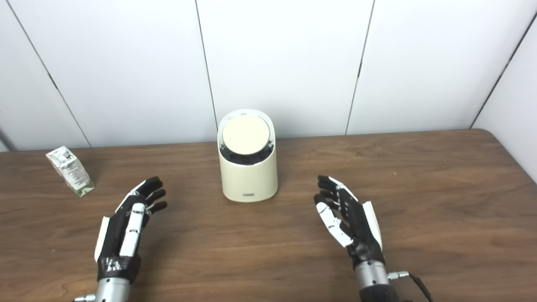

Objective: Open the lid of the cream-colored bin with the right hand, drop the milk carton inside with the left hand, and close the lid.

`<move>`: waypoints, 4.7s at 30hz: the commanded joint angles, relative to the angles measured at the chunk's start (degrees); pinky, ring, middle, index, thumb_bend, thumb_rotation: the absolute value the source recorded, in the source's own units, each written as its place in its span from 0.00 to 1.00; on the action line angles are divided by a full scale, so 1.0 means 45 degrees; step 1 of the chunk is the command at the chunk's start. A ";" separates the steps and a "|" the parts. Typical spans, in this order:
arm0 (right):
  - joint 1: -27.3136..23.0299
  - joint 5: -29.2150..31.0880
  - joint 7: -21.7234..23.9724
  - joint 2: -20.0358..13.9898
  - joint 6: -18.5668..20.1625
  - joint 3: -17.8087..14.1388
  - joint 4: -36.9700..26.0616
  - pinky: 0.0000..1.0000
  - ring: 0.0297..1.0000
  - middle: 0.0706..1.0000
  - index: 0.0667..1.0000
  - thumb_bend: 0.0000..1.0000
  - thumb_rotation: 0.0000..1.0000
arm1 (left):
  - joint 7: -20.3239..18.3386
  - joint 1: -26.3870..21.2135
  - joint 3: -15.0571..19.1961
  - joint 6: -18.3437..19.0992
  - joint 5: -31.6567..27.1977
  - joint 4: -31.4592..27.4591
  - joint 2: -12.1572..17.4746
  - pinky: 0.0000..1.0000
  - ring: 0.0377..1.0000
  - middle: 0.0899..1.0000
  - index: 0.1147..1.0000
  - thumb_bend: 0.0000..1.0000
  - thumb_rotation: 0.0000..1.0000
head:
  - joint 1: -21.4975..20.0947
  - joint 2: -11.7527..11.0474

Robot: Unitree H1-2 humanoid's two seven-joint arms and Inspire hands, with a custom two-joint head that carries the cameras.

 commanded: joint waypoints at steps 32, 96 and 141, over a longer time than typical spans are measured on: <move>-0.2066 -0.0109 -0.0140 0.0018 0.0746 -0.0237 -0.1792 0.74 0.82 0.81 0.80 0.25 0.72 | 0.0261 -0.0590 -0.0056 -0.0377 0.0357 0.0056 -0.0247 0.75 0.81 0.82 0.82 0.21 0.78 | 0.0015 -0.0128; -0.8315 -0.8054 0.0709 -0.1840 0.3951 0.4375 0.3401 1.00 1.00 1.00 1.00 1.00 0.22 | 0.0650 -0.0643 -0.0370 -0.0282 0.0831 -0.0095 -0.0821 0.76 0.81 0.81 0.80 0.19 0.76 | 0.0114 0.0091; -0.4034 -0.5146 0.0748 -0.1042 0.2615 0.2760 -0.1530 0.94 1.00 1.00 1.00 0.62 1.00 | 0.0530 -0.0711 -0.0270 -0.0534 0.0620 0.0155 -0.0687 0.76 0.81 0.81 0.79 0.17 0.76 | 0.0148 -0.0124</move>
